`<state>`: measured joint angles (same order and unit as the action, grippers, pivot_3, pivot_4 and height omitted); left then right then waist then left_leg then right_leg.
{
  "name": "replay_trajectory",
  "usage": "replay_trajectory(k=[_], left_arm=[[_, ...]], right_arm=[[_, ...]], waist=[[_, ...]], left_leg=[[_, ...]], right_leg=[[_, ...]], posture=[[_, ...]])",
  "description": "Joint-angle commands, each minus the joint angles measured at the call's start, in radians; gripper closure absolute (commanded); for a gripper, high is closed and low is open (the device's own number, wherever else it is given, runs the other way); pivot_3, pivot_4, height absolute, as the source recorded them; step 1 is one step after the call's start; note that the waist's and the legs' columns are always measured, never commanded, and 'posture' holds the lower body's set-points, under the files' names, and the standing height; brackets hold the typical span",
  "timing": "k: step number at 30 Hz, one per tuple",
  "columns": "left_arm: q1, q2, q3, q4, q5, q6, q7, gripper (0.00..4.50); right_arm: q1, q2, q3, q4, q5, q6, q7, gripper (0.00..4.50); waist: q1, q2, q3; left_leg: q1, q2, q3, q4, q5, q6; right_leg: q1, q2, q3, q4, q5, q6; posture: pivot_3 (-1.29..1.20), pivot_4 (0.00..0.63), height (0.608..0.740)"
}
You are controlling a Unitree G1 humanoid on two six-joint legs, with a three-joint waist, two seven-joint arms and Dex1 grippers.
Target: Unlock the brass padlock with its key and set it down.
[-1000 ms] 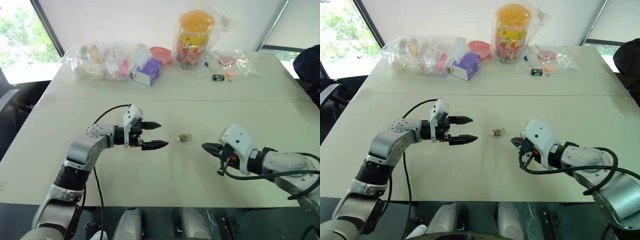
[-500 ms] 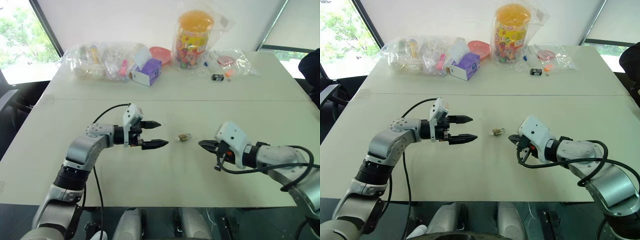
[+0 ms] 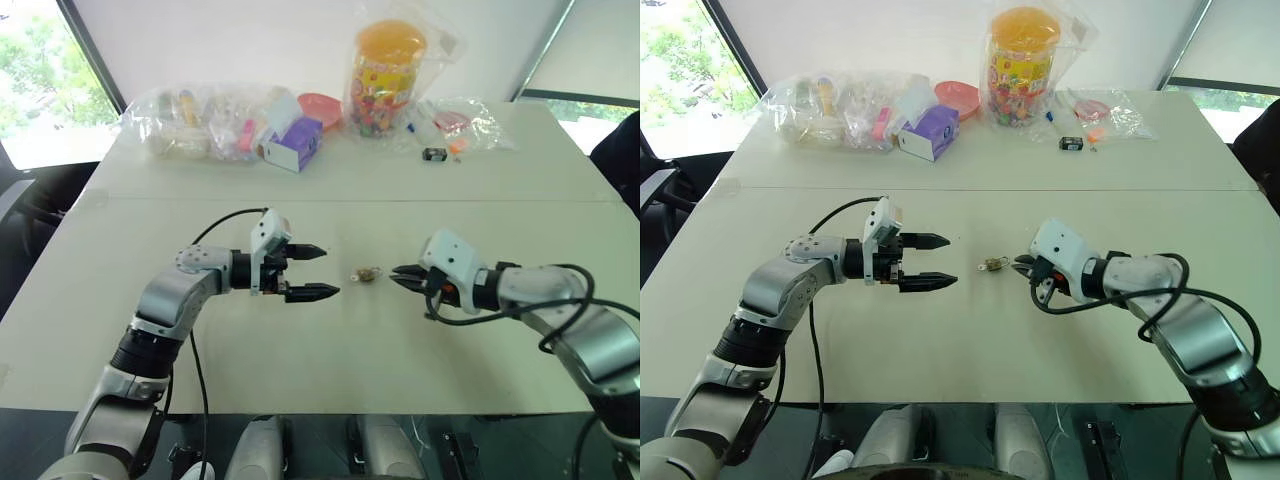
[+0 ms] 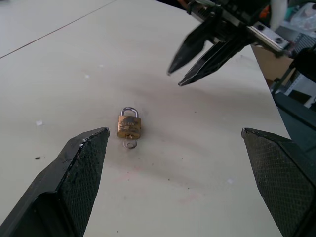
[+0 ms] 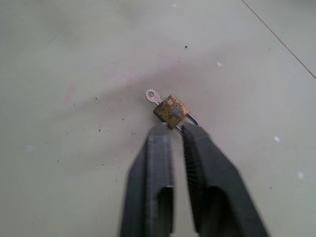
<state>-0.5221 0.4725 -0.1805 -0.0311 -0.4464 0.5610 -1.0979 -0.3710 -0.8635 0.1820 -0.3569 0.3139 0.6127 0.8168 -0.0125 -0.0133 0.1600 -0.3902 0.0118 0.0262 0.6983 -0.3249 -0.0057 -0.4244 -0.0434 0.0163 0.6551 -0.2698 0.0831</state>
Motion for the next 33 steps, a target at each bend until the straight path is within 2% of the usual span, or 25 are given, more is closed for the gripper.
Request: replay_trajectory(k=[1, 2, 4, 11, 19, 22, 27, 28, 33], left_arm=[[-0.016, 0.002, 0.012, -0.025, -0.002, -0.013, 0.002, 0.00], [-0.015, 0.004, 0.014, -0.030, -0.003, -0.012, 0.004, 0.00], [-0.007, 0.012, 0.021, -0.044, -0.004, -0.007, 0.010, 0.00], [0.024, 0.040, 0.042, -0.099, -0.020, 0.016, 0.036, 0.00], [0.041, 0.055, 0.050, -0.131, -0.028, 0.034, 0.054, 0.00], [0.046, 0.058, 0.049, -0.139, -0.031, 0.038, 0.061, 0.00], [0.047, 0.054, 0.039, -0.136, -0.031, 0.038, 0.062, 0.00], [0.044, 0.051, 0.037, -0.132, -0.031, 0.038, 0.061, 0.00], [0.011, 0.007, 0.015, -0.069, -0.037, 0.041, 0.044, 0.00]], right_arm=[[-0.095, 0.021, 0.077, 0.146, -0.059, -0.144, 0.145, 1.75], [-0.118, 0.032, 0.092, 0.189, -0.068, -0.168, 0.175, 1.12], [-0.167, 0.059, 0.113, 0.280, -0.088, -0.210, 0.220, 0.17], [-0.289, 0.165, 0.168, 0.602, -0.183, -0.366, 0.320, 0.17], [-0.356, 0.258, 0.184, 0.837, -0.251, -0.445, 0.375, 0.17], [-0.360, 0.275, 0.181, 0.874, -0.264, -0.449, 0.381, 1.03], [-0.340, 0.257, 0.185, 0.861, -0.295, -0.453, 0.392, 3.51], [-0.332, 0.248, 0.184, 0.848, -0.304, -0.456, 0.391, 3.81], [-0.257, 0.163, 0.157, 0.654, -0.411, -0.587, 0.272, 3.80]], waist=[[0.001, 0.000, 0.000], [0.001, 0.000, 0.000], [0.004, 0.000, 0.000], [0.001, 0.000, 0.000], [-0.001, 0.000, 0.000], [-0.003, 0.001, 0.000], [-0.002, 0.001, 0.000], [-0.001, 0.001, 0.000], [0.013, 0.001, 0.000]], left_leg=[[0.000, 0.000, 0.000, 0.000, 0.000, 0.000], [0.000, 0.000, 0.000, 0.000, 0.000, 0.000], [0.000, 0.000, 0.000, 0.000, 0.000, 0.000], [0.000, 0.000, 0.001, 0.000, 0.000, 0.000], [0.000, 0.000, 0.001, 0.000, 0.000, 0.000], [0.001, 0.000, 0.001, 0.000, 0.000, 0.000], [0.001, 0.000, 0.001, 0.000, 0.000, -0.001], [0.001, 0.000, 0.001, 0.000, 0.000, -0.001], [0.001, -0.001, 0.001, 0.001, 0.000, -0.001]], right_leg=[[0.000, 0.000, 0.000, 0.000, 0.000, 0.000], [0.000, 0.000, 0.000, 0.000, 0.000, 0.000], [0.000, 0.000, 0.000, 0.000, 0.000, 0.000], [0.000, -0.001, 0.000, 0.000, 0.000, 0.000], [0.000, -0.002, 0.000, 0.001, 0.000, 0.000], [0.000, -0.002, 0.000, 0.001, 0.000, 0.000], [0.000, -0.002, 0.000, 0.002, 0.000, 0.000], [0.000, -0.003, 0.000, 0.002, 0.000, 0.000], [0.000, -0.005, 0.000, 0.002, 0.000, 0.000]], posture=[[0.00, 0.150, 0.735], [0.00, 0.150, 0.735], [0.00, 0.150, 0.735], [0.00, 0.150, 0.735], [0.00, 0.150, 0.735], [0.00, 0.150, 0.735], [0.00, 0.150, 0.735], [0.00, 0.150, 0.735], [0.00, 0.150, 0.735]])
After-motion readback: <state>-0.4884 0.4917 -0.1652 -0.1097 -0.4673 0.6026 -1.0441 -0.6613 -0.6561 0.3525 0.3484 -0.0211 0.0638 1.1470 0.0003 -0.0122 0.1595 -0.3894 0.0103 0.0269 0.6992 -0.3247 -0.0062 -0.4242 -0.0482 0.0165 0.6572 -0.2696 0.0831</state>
